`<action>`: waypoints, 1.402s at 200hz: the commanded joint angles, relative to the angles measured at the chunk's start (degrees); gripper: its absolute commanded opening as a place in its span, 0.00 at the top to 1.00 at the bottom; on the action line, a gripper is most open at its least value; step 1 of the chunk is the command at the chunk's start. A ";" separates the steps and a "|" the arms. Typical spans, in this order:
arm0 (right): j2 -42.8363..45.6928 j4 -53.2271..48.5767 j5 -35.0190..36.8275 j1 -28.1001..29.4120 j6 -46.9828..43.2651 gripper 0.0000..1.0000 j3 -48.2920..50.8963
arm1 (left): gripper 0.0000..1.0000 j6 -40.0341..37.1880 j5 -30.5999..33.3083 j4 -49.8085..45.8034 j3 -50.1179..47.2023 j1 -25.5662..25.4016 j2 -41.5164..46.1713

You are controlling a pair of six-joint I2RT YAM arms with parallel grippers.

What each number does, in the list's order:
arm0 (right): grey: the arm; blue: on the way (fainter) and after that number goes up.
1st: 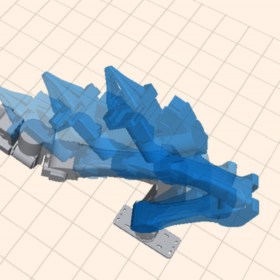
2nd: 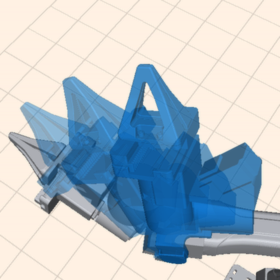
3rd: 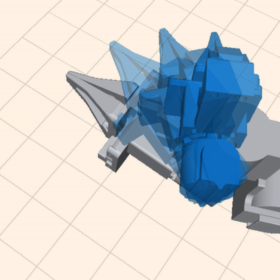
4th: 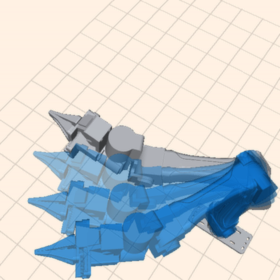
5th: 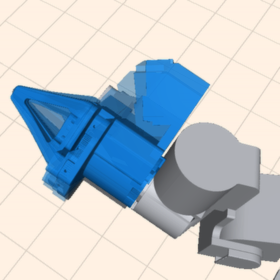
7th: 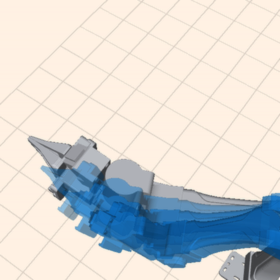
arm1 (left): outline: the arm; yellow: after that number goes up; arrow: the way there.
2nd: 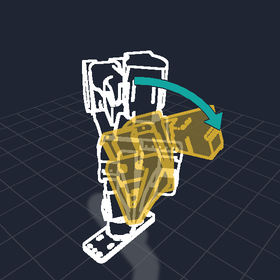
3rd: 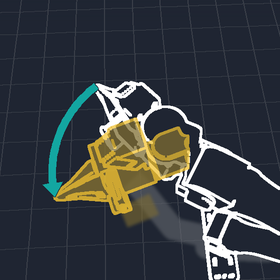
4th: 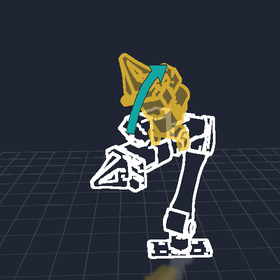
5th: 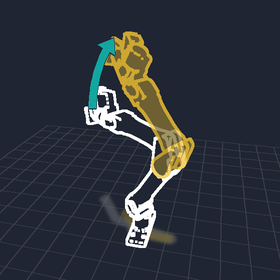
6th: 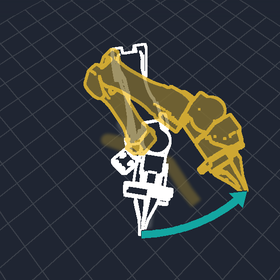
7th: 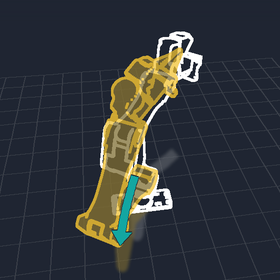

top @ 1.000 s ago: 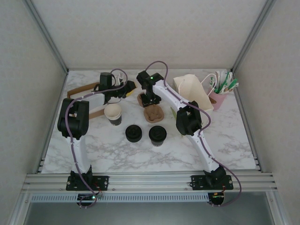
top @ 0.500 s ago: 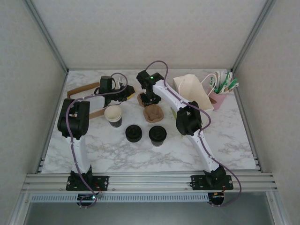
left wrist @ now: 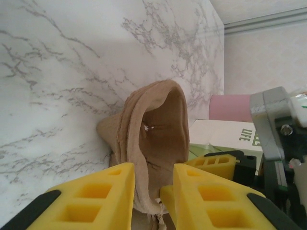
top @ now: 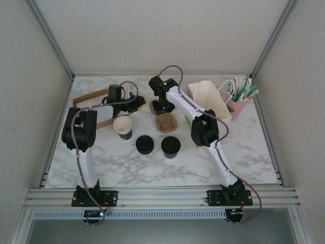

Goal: Pack the takeout coffee

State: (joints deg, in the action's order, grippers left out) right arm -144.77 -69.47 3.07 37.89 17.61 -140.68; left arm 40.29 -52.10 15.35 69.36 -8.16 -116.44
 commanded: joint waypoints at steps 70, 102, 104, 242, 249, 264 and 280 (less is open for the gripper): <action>0.49 0.20 -1.05 -0.65 1.02 0.71 -1.38 | 0.73 -1.66 0.06 0.21 -5.03 -0.01 4.43; 0.48 0.73 -1.54 -0.95 1.37 0.71 -1.46 | 0.73 -2.67 0.23 -1.08 -4.87 0.04 4.17; 0.46 0.78 -1.54 -0.97 1.42 0.71 -1.44 | 0.73 -2.68 0.24 -1.04 -4.75 0.05 4.02; 0.37 1.47 -4.03 -1.37 2.27 0.71 -1.67 | 0.80 1.07 -5.54 3.21 1.83 -0.14 -4.84; 0.41 1.42 -3.98 -1.37 2.26 0.71 -1.69 | 0.80 1.42 -5.81 3.57 1.83 -0.11 -5.10; 0.52 1.29 -4.11 -1.42 2.25 0.71 -1.62 | 0.78 2.27 -6.64 4.07 1.83 -0.11 -5.39; 0.47 1.27 -4.10 -1.47 2.14 0.71 -1.67 | 0.78 2.98 -7.14 6.09 2.00 -0.19 -5.81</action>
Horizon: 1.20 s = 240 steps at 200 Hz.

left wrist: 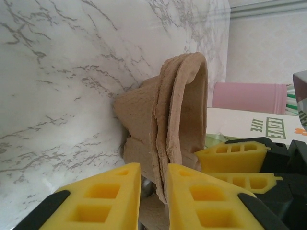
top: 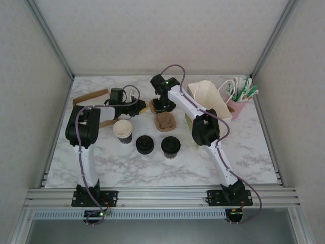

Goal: Pack the takeout coffee

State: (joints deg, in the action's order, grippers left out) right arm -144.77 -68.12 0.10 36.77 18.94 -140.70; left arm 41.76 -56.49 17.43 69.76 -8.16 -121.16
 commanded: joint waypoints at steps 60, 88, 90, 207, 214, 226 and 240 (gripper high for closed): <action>0.61 -0.15 -1.47 -0.35 0.75 0.71 -1.65 | 0.79 2.45 -3.70 5.32 2.14 -0.41 -2.68; 0.80 -0.01 -1.72 -0.41 0.78 0.71 -1.68 | 0.79 2.88 -3.88 5.94 2.23 -0.46 -3.35; 0.80 0.00 -1.73 -0.42 0.82 0.72 -1.61 | 0.79 2.89 -3.95 5.99 2.23 -0.52 -3.37; 1.03 0.38 -3.35 -0.50 1.05 0.71 -1.65 | 0.81 3.54 -4.13 7.50 1.35 -0.69 -3.82; 0.98 0.46 -3.44 -0.51 1.17 0.72 -1.64 | 0.81 3.49 -4.16 7.45 1.27 -0.63 -3.82; 1.07 0.61 -3.74 -0.63 1.19 0.72 -1.63 | 0.81 3.49 -4.15 7.45 1.24 -0.65 -3.82; 1.07 0.78 -4.07 -0.57 1.26 0.72 -1.61 | 0.81 3.40 -4.14 7.44 1.26 -0.64 -3.93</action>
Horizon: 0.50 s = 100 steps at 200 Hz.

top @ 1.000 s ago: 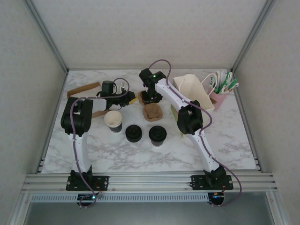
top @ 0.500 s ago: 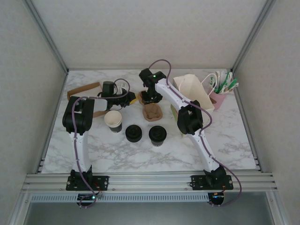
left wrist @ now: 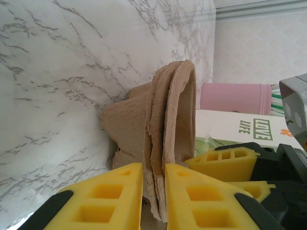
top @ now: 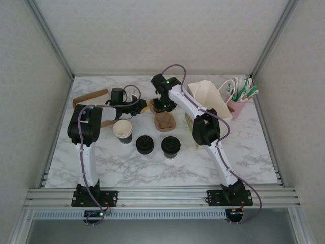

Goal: Pack the takeout coffee

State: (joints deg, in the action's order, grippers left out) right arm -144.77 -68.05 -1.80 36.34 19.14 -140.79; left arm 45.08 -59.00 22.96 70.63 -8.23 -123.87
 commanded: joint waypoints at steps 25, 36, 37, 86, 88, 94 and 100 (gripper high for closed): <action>1.31 0.99 -3.01 -0.21 1.17 0.72 -1.50 | 0.81 0.02 -1.58 2.00 0.36 -0.56 -1.48; 1.40 1.08 -3.12 -0.13 1.28 0.72 -1.49 | 0.81 0.02 -1.55 2.00 0.23 -0.57 -1.63; 1.41 1.08 -3.12 -0.13 1.22 0.72 -1.50 | 0.81 0.06 -1.55 2.00 0.22 -0.61 -1.63; 2.01 1.08 -3.23 -0.29 1.26 0.72 -1.50 | 0.81 -0.11 -1.53 2.00 -0.10 -0.57 -1.63; 1.96 1.03 -3.23 -0.23 1.26 0.72 -1.50 | 0.81 -0.13 -1.55 2.00 -0.13 -0.63 -1.63; 2.03 1.00 -3.22 -0.26 1.33 0.72 -1.46 | 0.81 -0.11 -1.55 2.00 -0.21 -0.57 -1.57; 2.11 1.02 -3.28 -0.29 1.29 0.72 -1.41 | 0.81 -0.09 -1.55 2.00 -0.23 -0.59 -1.57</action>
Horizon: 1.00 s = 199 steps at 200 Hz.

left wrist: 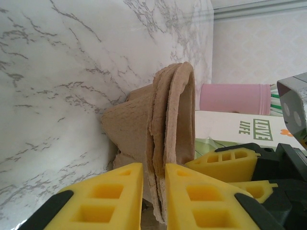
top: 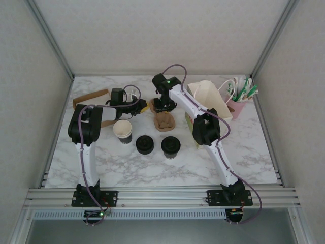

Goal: Pack the takeout coffee

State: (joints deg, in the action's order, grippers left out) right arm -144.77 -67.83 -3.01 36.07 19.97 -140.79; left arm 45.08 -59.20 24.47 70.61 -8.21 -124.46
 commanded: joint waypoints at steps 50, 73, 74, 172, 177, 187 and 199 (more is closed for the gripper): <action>2.08 1.06 -2.03 0.00 0.59 0.72 -1.20 | 0.80 0.11 -1.49 1.19 -1.09 -0.49 -0.36; 2.01 1.21 -2.06 -0.08 0.74 0.72 -1.12 | 0.78 0.13 -1.60 1.41 -1.59 -0.45 0.13; 1.98 1.26 -2.07 -0.11 0.71 0.72 -1.09 | 0.78 0.16 -1.61 1.44 -1.60 -0.43 0.16; 2.82 2.14 -2.35 -0.04 0.95 0.73 -0.49 | 0.77 0.41 -1.74 2.43 -3.03 -0.37 0.36; 2.85 2.11 -2.38 -0.13 0.99 0.73 -0.43 | 0.77 0.39 -1.81 2.43 -3.02 -0.32 0.35; 2.83 2.13 -2.42 -0.19 0.92 0.73 -0.27 | 0.76 0.52 -1.82 2.51 -2.98 -0.35 0.41; 3.02 2.09 -2.52 -0.13 0.79 0.73 0.02 | 0.76 0.48 -1.88 2.52 -2.93 -0.33 0.43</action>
State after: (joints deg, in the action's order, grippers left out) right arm -144.75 -67.02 -3.31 36.01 20.40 -140.79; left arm 45.28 -59.20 25.56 68.45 -8.16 -124.46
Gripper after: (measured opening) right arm 0.272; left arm 0.234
